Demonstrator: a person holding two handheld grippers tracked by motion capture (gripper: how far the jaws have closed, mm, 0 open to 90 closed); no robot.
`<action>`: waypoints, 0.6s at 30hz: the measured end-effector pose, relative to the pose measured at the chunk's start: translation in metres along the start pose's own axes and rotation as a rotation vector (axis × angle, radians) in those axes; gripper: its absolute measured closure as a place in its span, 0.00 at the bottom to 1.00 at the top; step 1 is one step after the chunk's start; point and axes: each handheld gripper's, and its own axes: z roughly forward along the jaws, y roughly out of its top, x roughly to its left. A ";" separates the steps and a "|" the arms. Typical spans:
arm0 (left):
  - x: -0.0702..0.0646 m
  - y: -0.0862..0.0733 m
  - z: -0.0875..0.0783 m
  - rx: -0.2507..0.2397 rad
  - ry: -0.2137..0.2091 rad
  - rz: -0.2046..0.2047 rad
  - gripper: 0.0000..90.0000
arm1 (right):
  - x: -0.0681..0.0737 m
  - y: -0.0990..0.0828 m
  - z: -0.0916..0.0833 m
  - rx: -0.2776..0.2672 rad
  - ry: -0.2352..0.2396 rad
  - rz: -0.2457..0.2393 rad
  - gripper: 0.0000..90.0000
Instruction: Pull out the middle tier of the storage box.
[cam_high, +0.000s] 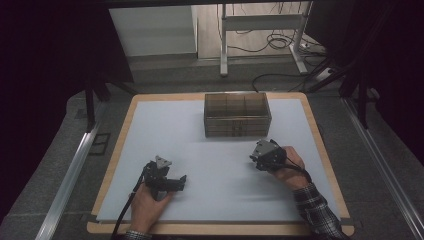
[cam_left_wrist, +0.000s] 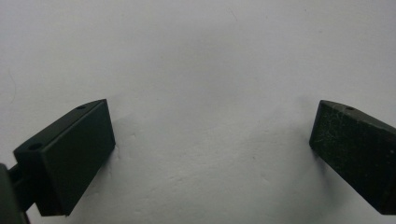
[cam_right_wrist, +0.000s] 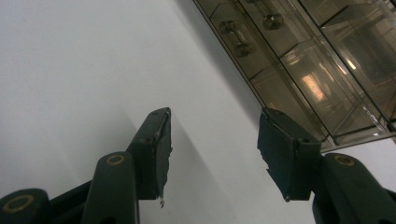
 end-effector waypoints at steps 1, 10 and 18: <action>0.000 0.000 0.000 0.000 0.000 0.000 0.00 | 0.000 0.001 0.001 -0.001 -0.007 -0.003 0.49; 0.000 0.000 0.000 0.000 0.000 0.000 0.00 | 0.001 0.007 0.007 0.000 -0.048 -0.049 0.53; 0.000 0.000 0.000 0.000 0.000 0.000 0.00 | 0.003 0.011 0.012 -0.008 -0.085 -0.073 0.54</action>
